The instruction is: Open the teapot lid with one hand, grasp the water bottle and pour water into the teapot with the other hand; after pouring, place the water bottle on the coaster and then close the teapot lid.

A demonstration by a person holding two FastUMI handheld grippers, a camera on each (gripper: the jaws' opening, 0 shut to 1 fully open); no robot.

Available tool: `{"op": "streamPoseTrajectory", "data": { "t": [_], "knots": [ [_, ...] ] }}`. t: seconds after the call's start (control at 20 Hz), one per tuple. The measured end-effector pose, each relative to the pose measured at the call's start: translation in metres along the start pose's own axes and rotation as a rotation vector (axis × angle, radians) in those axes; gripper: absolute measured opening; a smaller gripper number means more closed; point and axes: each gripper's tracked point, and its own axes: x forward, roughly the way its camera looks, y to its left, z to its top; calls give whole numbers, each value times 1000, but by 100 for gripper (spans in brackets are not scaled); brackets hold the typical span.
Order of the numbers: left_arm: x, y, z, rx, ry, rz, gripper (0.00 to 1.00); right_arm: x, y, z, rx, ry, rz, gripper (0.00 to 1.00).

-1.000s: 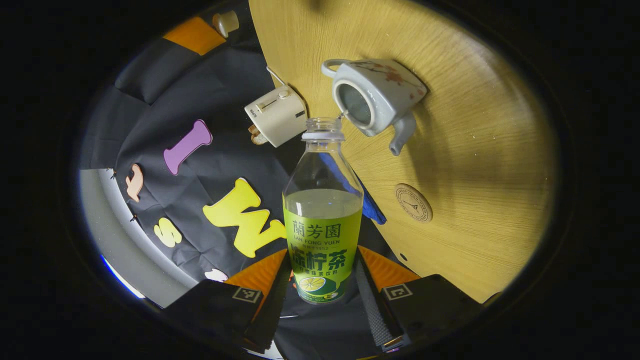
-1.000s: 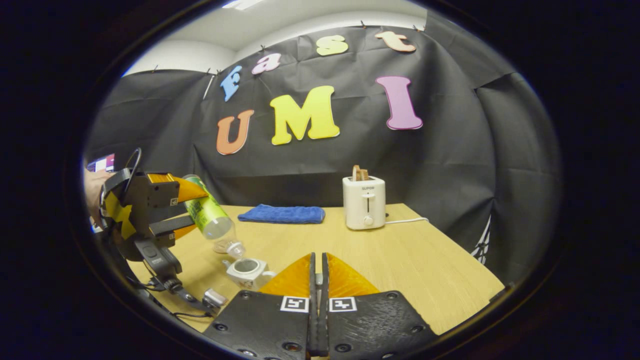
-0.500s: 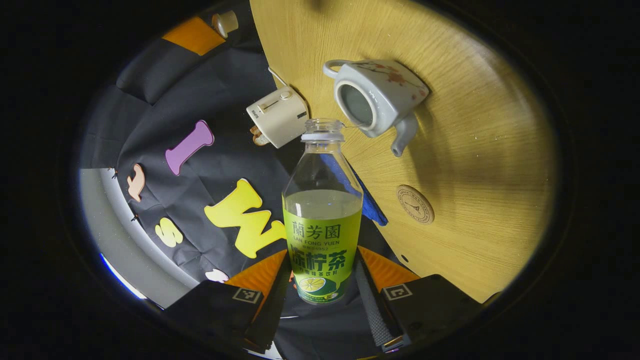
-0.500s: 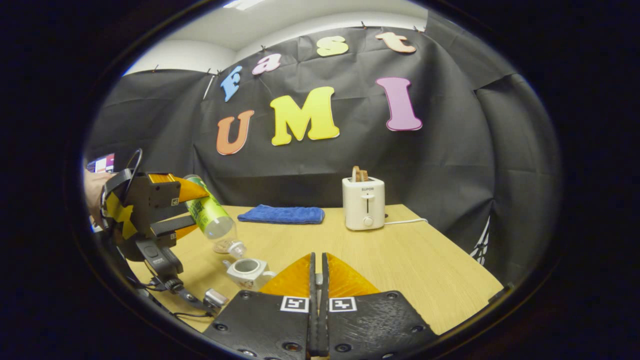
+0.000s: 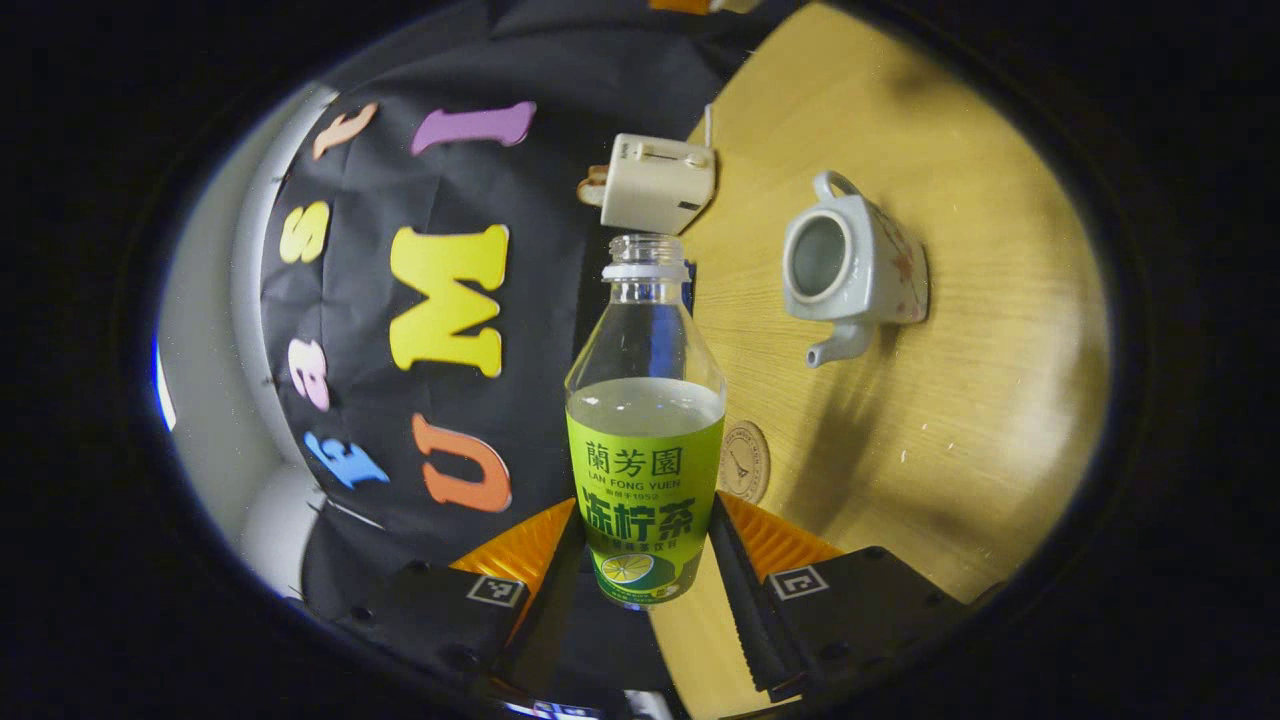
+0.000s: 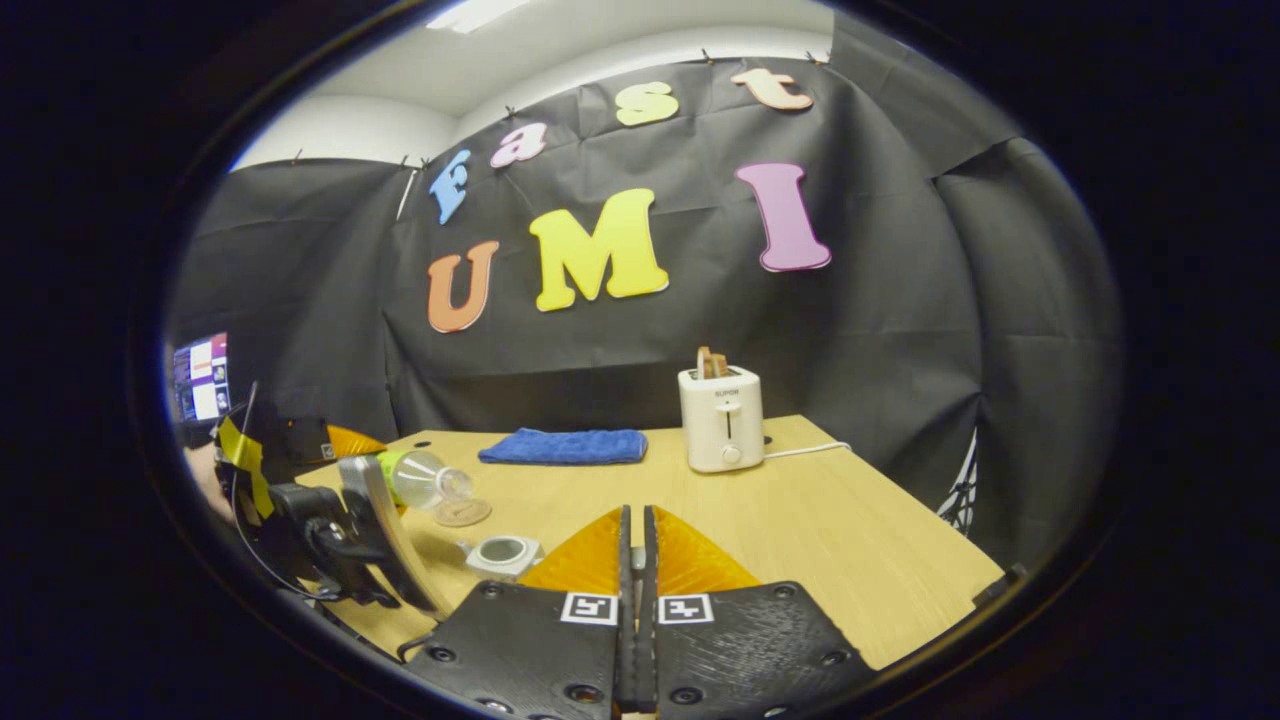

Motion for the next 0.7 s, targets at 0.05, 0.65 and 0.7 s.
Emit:
{"op": "streamPoseTrajectory", "data": {
  "t": [0.05, 0.65, 0.7],
  "knots": [
    [-3, 4, -2, -68, -3, 0, 73, -2, 1, 4, -9, -10, -3, 0],
    [16, 35, -20, -1013, -119, -63, 74, -4, 24, 12, -42, -18, -2, 0],
    [23, 42, -15, -1072, -148, -68, 74, -3, 25, 11, -41, -17, -2, 0]
  ]
}}
